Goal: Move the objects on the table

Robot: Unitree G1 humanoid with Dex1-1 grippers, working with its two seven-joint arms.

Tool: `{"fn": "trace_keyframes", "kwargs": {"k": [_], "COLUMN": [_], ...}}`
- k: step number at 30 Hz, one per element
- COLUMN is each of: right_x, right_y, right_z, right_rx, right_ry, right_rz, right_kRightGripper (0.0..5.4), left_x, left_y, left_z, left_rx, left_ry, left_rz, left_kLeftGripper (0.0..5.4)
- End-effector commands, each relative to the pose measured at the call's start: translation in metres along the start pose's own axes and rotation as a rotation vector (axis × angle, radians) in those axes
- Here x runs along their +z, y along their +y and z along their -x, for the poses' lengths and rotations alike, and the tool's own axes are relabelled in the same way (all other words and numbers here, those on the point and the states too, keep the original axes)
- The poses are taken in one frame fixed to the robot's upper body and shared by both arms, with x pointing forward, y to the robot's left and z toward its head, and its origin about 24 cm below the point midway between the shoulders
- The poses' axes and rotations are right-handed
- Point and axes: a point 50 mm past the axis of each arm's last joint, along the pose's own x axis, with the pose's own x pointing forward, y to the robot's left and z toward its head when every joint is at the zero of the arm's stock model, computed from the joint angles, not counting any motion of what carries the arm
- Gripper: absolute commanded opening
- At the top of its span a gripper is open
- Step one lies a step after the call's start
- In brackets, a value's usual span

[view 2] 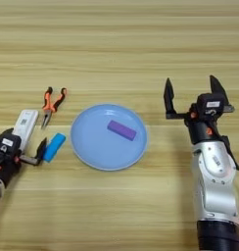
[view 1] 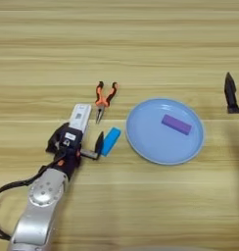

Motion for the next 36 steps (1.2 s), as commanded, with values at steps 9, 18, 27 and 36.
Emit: {"fn": "trace_keyframes", "kwargs": {"k": [9, 18, 27, 36], "right_x": [0.003, 0.005, 0.012, 0.029], "right_y": [-0.002, 0.002, 0.008, 0.031], "right_z": [-0.001, -0.002, -0.009, -0.017], "right_rx": [0.045, 0.146, 0.286, 0.553], "right_ry": [-0.015, -0.001, 0.016, 0.069], "right_rz": [0.001, 0.022, 0.025, 0.053], "right_kRightGripper": [5.4, 5.4, 5.4, 5.4], "left_x": [0.025, 0.055, 0.07, 0.079], "left_y": [-0.008, -0.01, -0.001, 0.016], "left_z": [-0.022, -0.036, -0.044, -0.043], "left_rx": [-0.022, 0.001, 0.05, 0.126], "left_ry": [-0.161, -0.334, -0.415, -0.487], "left_rz": [-0.085, -0.07, -0.053, -0.045], "left_kLeftGripper": [5.38, 5.38, 5.38, 5.38]}}
